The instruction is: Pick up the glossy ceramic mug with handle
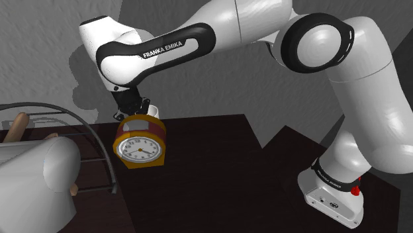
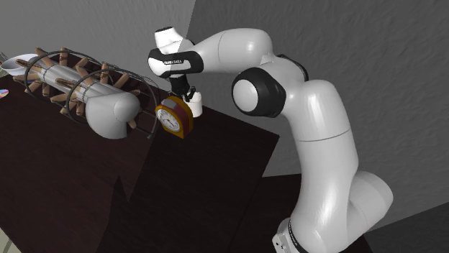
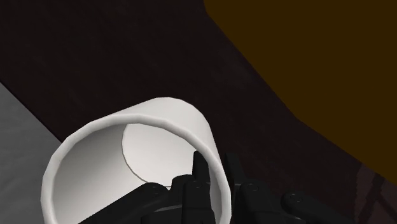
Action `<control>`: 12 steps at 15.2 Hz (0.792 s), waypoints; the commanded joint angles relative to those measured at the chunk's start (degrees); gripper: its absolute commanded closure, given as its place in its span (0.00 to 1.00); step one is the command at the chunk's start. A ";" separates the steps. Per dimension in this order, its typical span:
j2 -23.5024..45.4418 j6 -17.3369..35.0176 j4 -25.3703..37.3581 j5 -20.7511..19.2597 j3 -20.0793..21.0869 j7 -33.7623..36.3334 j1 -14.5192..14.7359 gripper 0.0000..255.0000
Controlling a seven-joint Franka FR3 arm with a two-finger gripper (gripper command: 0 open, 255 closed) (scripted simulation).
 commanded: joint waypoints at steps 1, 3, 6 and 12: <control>0.02 0.00 -0.01 0.00 0.00 0.00 0.00 1.00; 0.00 0.00 -0.03 0.00 0.00 0.00 -0.01 1.00; -0.32 -1.34 1.02 0.13 0.07 -0.16 0.06 1.00; -1.19 -5.35 4.25 0.45 0.27 -0.49 0.36 1.00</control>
